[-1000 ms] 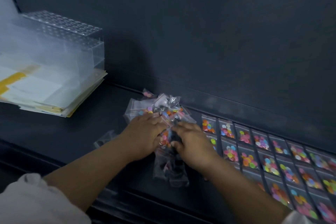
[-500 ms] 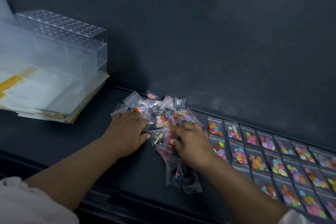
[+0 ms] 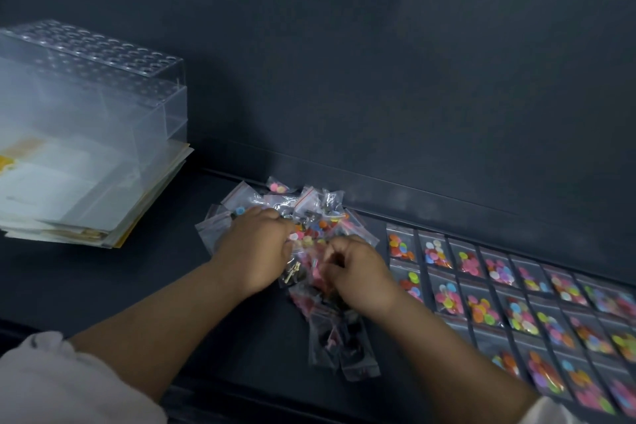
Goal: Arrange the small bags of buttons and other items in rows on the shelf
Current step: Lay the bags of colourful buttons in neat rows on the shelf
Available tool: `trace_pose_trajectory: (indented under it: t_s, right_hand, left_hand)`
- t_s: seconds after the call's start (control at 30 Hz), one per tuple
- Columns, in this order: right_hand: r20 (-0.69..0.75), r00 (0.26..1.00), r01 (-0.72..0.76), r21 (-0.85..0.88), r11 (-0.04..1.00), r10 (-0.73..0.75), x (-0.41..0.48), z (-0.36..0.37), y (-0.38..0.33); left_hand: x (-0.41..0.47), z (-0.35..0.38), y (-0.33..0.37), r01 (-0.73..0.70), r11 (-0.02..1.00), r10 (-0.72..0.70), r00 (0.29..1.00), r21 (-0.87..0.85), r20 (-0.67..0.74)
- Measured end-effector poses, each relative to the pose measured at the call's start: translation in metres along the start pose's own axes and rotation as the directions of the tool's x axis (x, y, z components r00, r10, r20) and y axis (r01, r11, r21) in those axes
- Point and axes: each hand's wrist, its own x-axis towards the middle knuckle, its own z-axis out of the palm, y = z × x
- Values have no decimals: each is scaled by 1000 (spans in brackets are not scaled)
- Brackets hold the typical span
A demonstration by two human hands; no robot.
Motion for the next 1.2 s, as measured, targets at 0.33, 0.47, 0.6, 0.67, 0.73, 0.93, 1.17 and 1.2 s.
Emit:
trace_pose_trajectory:
  t_s: [0.33, 0.47, 0.6, 0.67, 0.73, 0.93, 1.17, 1.2]
  right_hand:
    - [9, 1000, -22, 140, 990, 21, 7, -5, 8]
    - [109, 994, -23, -72, 997, 31, 11, -7, 3]
    - [116, 993, -9, -119, 993, 23, 15, -7, -3]
    - [124, 992, -18, -114, 993, 32, 16, -8, -4]
    - [129, 991, -22, -117, 993, 37, 17, -6, -4]
    - [53, 999, 8, 38, 999, -10, 19, 1, 2]
    - [-36, 997, 71, 112, 991, -67, 17, -3, -4]
    - [-8, 997, 75, 31, 997, -75, 18, -3, -3]
  left_hand:
    - [28, 8, -4, 116, 993, -117, 991, 29, 69]
    - [35, 7, -4, 150, 984, -165, 970, 98, 177]
    - [38, 5, -6, 171, 985, -175, 966, 34, 191]
    - [37, 6, -5, 185, 983, -181, 968, -6, 174]
    - [35, 6, -5, 201, 978, -192, 969, -47, 153]
    - [27, 0, -7, 317, 871, -300, 948, -375, 104]
    - [34, -28, 1, 407, 624, -506, 861, -667, 52]
    - [34, -30, 2, 417, 576, -542, 839, -703, 54]
